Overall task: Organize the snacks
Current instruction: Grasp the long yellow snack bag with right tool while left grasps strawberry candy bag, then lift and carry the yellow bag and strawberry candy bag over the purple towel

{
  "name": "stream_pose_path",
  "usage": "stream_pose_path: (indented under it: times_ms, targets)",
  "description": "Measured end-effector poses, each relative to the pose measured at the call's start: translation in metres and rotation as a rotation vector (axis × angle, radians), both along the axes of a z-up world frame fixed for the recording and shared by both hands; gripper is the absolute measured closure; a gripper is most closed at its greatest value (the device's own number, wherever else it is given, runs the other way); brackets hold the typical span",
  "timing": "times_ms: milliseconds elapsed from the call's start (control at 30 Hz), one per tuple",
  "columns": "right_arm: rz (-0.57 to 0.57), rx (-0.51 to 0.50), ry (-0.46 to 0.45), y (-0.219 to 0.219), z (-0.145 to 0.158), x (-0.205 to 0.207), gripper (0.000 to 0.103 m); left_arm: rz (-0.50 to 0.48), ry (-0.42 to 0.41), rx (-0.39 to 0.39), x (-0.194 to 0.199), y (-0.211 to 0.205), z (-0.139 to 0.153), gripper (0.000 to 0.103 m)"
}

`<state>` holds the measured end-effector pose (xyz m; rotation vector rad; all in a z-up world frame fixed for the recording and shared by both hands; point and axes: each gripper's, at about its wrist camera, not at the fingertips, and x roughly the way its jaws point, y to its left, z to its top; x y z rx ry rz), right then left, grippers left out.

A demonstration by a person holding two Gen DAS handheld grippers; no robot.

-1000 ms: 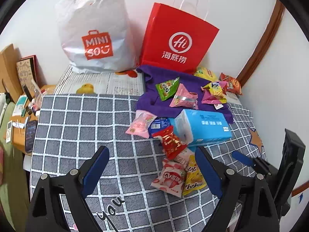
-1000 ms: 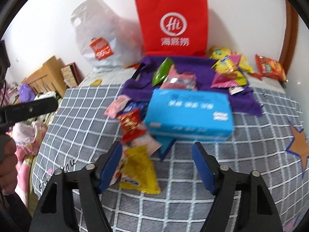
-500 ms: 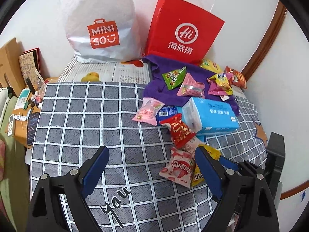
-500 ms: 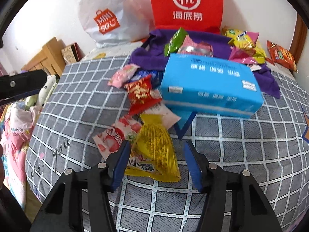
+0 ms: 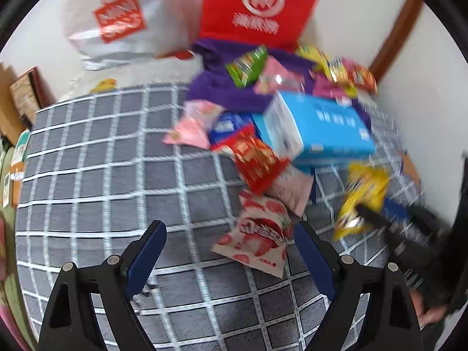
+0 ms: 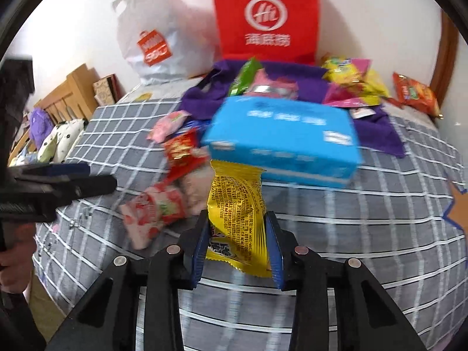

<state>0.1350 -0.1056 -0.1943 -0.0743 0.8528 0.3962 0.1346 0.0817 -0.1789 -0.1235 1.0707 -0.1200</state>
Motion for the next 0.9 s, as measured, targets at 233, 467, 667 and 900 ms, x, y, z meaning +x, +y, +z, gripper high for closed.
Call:
stream_pose_path:
  times_ms: [233,467,667,900]
  targets:
    - [-0.061,-0.035,0.007,-0.059,-0.021,0.019,0.066,-0.103,0.003,0.124,0.002,-0.045,-0.034,0.022]
    - [-0.067,0.063,-0.018,-0.076,-0.033,0.032,0.064,-0.069,-0.109,0.161,-0.004,-0.053,-0.041,0.044]
    - [-0.064,0.09,-0.054,-0.075,-0.045,0.035,0.06,-0.077,-0.168,0.167,-0.009,-0.048,-0.041,0.05]
    - [-0.067,0.131,-0.017,-0.079,-0.051,0.039,0.06,-0.046,-0.209,0.165,-0.012,-0.049,-0.042,0.05]
